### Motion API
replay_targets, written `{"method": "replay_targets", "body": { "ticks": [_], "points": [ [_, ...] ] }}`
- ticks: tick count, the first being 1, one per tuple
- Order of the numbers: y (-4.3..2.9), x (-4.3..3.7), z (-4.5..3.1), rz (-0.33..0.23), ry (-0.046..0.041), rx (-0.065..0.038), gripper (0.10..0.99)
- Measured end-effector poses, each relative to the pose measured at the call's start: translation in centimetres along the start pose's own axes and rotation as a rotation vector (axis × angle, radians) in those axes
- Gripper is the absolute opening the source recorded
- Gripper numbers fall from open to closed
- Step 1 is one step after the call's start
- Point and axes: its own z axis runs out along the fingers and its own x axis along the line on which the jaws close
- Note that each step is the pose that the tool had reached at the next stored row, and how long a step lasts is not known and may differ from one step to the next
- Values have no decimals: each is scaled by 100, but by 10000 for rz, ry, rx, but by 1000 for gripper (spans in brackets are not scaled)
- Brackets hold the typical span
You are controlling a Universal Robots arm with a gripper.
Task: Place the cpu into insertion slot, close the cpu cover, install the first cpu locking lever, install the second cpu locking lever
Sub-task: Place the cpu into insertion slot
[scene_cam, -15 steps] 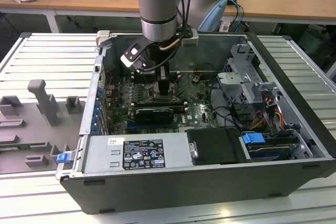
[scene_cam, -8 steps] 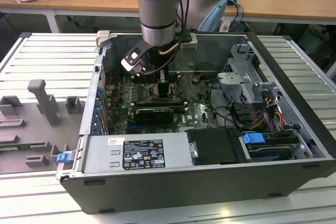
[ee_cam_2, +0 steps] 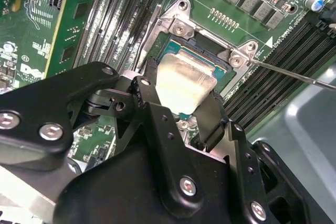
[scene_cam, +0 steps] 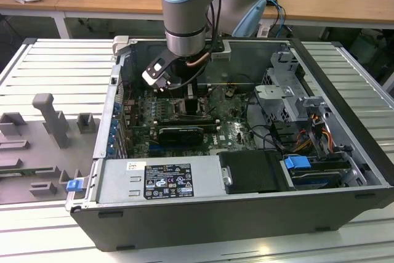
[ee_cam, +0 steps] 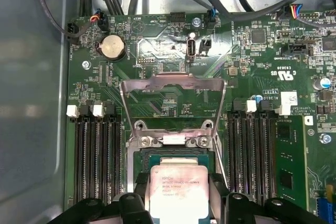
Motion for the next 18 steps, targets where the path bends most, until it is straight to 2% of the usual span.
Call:
{"method": "replay_targets", "body": {
  "ticks": [3,11,12,18],
  "points": [
    [-3,3,27,-3,-19,0,537],
    [3,5,34,-3,-17,-2,545],
    [8,6,37,-2,-13,-1,612],
    [12,37,46,7,65,1,612]
  ]
}}
